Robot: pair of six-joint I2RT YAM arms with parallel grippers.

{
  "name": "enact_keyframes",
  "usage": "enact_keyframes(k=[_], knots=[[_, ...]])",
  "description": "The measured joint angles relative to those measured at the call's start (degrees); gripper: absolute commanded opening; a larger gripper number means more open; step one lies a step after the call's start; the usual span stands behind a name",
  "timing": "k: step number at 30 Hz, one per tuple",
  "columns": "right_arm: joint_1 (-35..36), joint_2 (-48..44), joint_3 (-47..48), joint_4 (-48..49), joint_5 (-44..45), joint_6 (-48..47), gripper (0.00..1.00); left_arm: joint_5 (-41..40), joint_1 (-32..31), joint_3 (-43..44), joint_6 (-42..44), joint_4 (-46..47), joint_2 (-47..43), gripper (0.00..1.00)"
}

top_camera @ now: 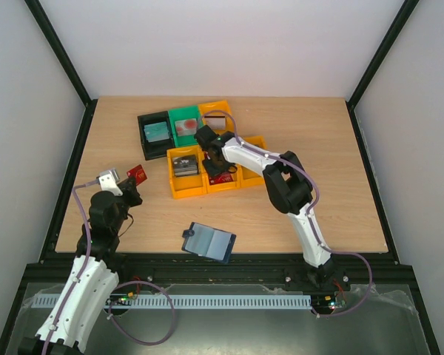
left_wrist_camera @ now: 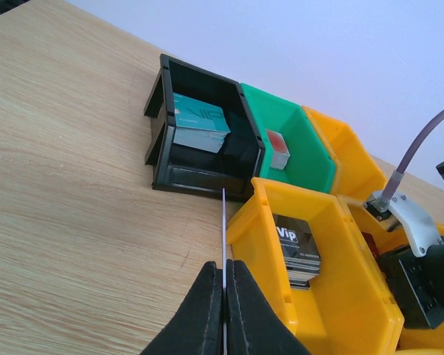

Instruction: Take the credit cards out of the card holder

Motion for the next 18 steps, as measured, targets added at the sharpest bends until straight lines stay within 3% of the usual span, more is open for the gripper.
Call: enact_keyframes(k=[12, 18], knots=[[-0.5, -2.4, -5.9, 9.2, 4.2, 1.6, 0.02, -0.3, 0.1, 0.0, 0.0, 0.0, 0.0, 0.02], [-0.5, -4.5, -7.8, 11.9, 1.6, 0.4, 0.02, -0.3, 0.1, 0.0, 0.0, 0.0, -0.1, 0.02]])
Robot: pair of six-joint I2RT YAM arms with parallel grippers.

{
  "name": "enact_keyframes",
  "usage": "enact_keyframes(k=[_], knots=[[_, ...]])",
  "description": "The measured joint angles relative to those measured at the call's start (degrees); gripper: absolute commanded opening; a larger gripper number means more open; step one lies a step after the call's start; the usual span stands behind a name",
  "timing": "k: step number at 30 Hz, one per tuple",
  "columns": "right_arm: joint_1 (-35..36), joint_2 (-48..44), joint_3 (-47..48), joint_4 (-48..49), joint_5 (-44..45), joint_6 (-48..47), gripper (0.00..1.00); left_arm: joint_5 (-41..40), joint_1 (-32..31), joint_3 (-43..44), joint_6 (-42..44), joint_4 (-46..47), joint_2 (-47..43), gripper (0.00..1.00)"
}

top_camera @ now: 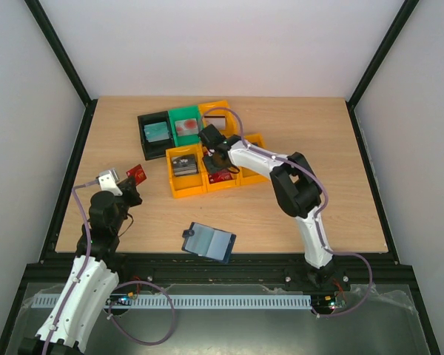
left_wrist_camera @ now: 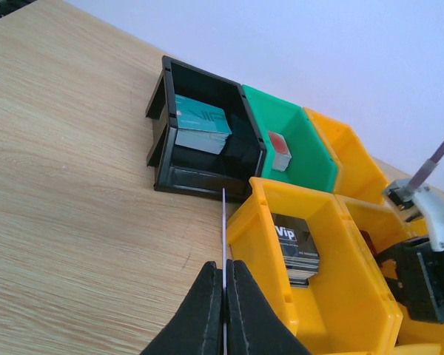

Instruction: Take the credit cards out of the card holder

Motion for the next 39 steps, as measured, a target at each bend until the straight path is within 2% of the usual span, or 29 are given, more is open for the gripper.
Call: enact_keyframes(k=[5, 7, 9, 11, 14, 16, 20, 23, 26, 32, 35, 39], knots=[[0.0, -8.0, -4.4, 3.6, -5.5, -2.5, 0.06, 1.6, 0.2, 0.0, -0.4, 0.3, -0.5, 0.02], [0.1, -13.9, -8.0, 6.1, -7.7, -4.1, 0.13, 3.4, 0.4, 0.0, -1.6, 1.1, -1.0, 0.02], [0.8, -20.7, -12.5, 10.0, -8.9, -6.5, 0.26, 5.9, 1.3, 0.0, -4.3, 2.6, -1.3, 0.02], [2.2, -27.3, -17.6, 14.8, -7.9, -9.6, 0.28, 9.4, 2.8, 0.0, -8.5, 4.9, -1.1, 0.02], [7.8, -38.6, -29.9, 27.2, -5.9, -18.4, 0.41, 16.2, 5.0, -0.1, -17.7, 11.8, 0.2, 0.02], [12.6, -46.7, -41.0, 39.3, -6.2, -26.3, 0.5, 20.6, 5.8, -0.3, -25.2, 18.6, 1.7, 0.02], [17.0, -54.8, -57.2, 62.5, -8.3, -42.1, 0.53, 26.4, 6.0, -0.4, -34.1, 27.8, 4.4, 0.02], [18.6, -53.4, -59.6, 72.1, -8.2, -53.3, 0.56, 28.8, 5.6, -0.4, -37.1, 31.6, 5.2, 0.02], [21.1, -48.0, -58.9, 82.1, -6.6, -66.8, 0.58, 30.3, 4.3, -0.4, -38.2, 34.9, 5.9, 0.02], [23.7, -31.5, -54.4, 97.0, -0.3, -90.2, 0.52, 32.0, 1.2, 0.0, -37.9, 36.7, 6.6, 0.02], [24.0, -26.2, -51.5, 101.5, 2.4, -97.6, 0.49, 31.9, 0.6, 0.0, -37.9, 36.3, 6.6, 0.02], [24.0, -24.4, -50.0, 105.4, 4.7, -103.8, 0.47, 31.8, 0.3, 0.0, -37.7, 36.7, 6.6, 0.02]])
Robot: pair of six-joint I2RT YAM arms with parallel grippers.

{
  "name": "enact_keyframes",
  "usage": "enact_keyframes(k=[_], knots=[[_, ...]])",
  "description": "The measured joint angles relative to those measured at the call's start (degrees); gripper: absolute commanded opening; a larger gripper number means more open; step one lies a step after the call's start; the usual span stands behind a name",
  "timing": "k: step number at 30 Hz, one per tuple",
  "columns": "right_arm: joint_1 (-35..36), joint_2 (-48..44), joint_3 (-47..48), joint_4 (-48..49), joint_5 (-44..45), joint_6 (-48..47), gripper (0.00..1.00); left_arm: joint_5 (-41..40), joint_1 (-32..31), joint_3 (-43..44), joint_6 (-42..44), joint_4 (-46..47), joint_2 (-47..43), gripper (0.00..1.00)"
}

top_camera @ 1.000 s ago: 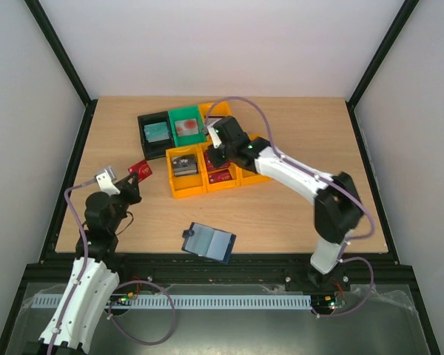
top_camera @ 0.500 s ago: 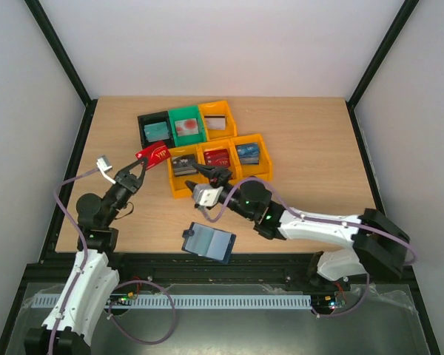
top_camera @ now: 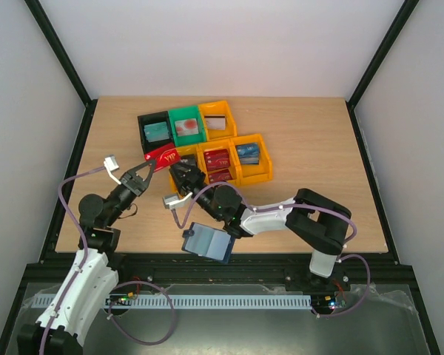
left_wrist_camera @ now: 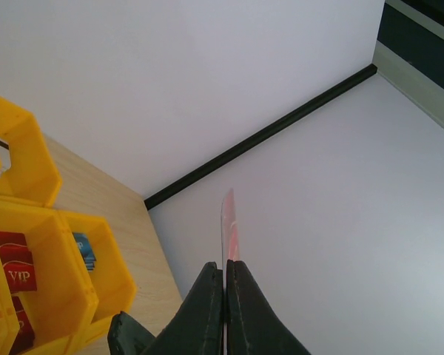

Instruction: Take the credit cards out of the card holder

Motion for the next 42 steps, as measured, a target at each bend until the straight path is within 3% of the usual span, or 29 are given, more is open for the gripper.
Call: enact_keyframes(k=[17, 24, 31, 36, 38, 39, 40, 42], knots=[[2.9, -0.1, -3.5, 4.0, 0.0, -10.1, 0.44, -2.6, 0.3, 0.0, -1.7, 0.0, 0.4, 0.02], [3.3, 0.9, 1.1, 6.2, 1.2, -10.1, 0.42, -2.1, -0.2, 0.0, -0.4, -0.9, 0.3, 0.02], [3.0, 3.5, 3.9, 7.1, 2.4, -10.6, 0.26, -1.7, -0.5, 0.0, 0.2, -1.2, 0.3, 0.02], [2.7, 3.8, 4.3, 6.8, 2.8, -10.8, 0.05, -1.6, -0.5, 0.0, 0.3, -1.2, 0.3, 0.02], [2.6, 4.0, 4.5, 6.4, 3.1, -11.0, 0.02, -1.7, -0.5, 0.0, 0.3, -1.2, 0.1, 0.02], [2.6, 4.1, 4.5, 6.3, 3.3, -11.0, 0.01, -1.7, -0.5, 0.0, 0.3, -1.2, 0.0, 0.05], [2.6, 4.1, 4.5, 6.2, 3.5, -11.0, 0.01, -1.7, -0.5, 0.0, 0.3, -1.2, -0.1, 0.18], [2.7, 4.1, 4.5, 6.0, 4.0, -10.8, 0.02, -1.7, -0.5, 0.0, 1.0, -1.3, -0.2, 0.6]])
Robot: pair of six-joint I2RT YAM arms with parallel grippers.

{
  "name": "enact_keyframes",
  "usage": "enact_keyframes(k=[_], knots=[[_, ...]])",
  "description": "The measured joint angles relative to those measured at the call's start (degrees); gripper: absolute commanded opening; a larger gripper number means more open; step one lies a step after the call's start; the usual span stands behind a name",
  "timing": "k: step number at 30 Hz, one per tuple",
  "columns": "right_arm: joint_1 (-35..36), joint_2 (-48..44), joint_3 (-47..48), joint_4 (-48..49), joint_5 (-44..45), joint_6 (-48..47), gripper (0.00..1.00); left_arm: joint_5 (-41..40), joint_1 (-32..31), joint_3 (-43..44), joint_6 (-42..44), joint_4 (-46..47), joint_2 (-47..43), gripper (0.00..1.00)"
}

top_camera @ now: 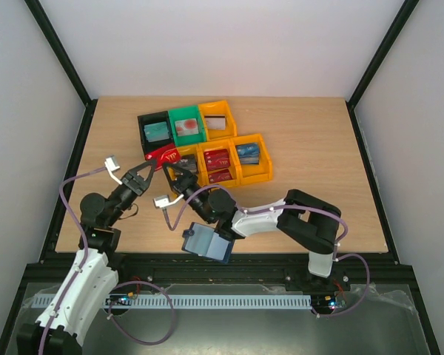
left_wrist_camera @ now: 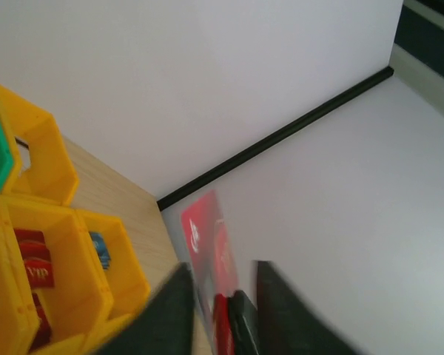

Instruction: Take the credit cards out of the card holder

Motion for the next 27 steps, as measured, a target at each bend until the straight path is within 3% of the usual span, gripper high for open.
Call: enact_keyframes(k=[1, 2, 6, 8, 11, 16, 21, 27], knots=[[0.0, 0.0, 0.0, -0.3, 0.7, 0.5, 0.02, -0.1, 0.0, 0.0, 0.2, -0.3, -0.2, 0.89], [-0.1, -0.2, 0.0, -1.1, 1.6, 1.4, 0.01, -0.2, 0.0, -0.1, 0.7, -0.8, -0.3, 0.98], [-0.7, -3.3, 0.2, -10.9, 5.4, 9.4, 0.02, -3.0, 0.4, -0.7, 1.8, -3.5, -2.2, 0.99], [-2.2, -7.1, 2.4, -23.5, 5.3, 17.5, 0.01, -5.4, 1.5, -1.2, 2.2, -5.7, -3.5, 1.0], [-7.4, -13.3, 7.1, -41.5, 1.5, 29.9, 0.02, -10.1, 4.2, -2.1, 2.4, -9.9, -4.9, 0.99], [-17.0, -21.4, 7.5, -59.0, -6.8, 42.0, 0.02, -16.6, 7.2, -5.7, 3.3, -16.3, -7.8, 0.99], [-22.3, -18.1, 8.0, -70.4, -14.6, 46.6, 0.01, -20.1, 7.5, -8.0, 4.2, -19.9, -9.9, 1.0], [-25.3, -8.2, 14.9, -79.1, -21.2, 48.4, 0.02, -21.7, 8.1, -8.0, 4.7, -20.2, -10.4, 1.0]])
